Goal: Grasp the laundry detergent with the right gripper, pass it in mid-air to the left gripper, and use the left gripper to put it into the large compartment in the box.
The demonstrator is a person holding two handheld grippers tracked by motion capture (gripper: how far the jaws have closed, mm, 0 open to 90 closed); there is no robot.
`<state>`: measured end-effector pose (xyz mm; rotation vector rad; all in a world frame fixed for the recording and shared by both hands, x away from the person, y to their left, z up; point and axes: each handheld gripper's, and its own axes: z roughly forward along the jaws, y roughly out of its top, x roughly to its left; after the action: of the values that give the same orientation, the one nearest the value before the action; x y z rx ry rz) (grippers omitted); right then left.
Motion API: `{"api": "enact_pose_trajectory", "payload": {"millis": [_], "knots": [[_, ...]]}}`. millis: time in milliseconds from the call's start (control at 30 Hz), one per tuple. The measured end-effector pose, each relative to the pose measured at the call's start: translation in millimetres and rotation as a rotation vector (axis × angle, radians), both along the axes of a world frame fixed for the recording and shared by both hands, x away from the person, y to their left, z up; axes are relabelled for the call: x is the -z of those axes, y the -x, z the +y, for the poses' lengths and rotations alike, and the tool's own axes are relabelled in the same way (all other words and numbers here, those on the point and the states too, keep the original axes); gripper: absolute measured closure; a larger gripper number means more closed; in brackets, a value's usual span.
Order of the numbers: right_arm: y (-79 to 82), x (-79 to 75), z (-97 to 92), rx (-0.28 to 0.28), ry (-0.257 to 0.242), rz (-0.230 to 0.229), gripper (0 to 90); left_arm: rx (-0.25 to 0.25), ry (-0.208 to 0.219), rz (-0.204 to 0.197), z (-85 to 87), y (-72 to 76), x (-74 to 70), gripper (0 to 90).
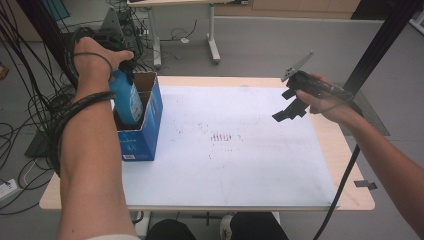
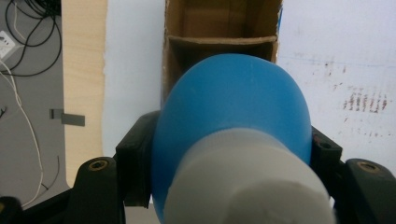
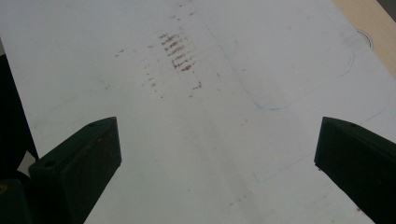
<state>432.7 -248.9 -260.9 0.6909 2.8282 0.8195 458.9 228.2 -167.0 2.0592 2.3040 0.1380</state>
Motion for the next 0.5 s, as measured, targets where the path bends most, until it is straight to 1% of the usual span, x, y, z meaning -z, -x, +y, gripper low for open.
{"api": "enact_pose_trajectory", "payload": {"millis": [300,400,500], "knots": [[1.4,1.5,1.2,0.000,0.020,-0.002,0.5,0.029,0.015,-0.002,-1.6,3.9,29.1,35.9],[1.8,1.7,2.0,-0.003,0.021,-0.002,0.5,0.039,0.012,-0.004,-2.0,4.5,36.8,35.9],[2.0,1.5,2.3,0.000,0.026,-0.002,0.5,0.047,0.009,0.005,-2.5,4.6,43.4,35.9]]}}
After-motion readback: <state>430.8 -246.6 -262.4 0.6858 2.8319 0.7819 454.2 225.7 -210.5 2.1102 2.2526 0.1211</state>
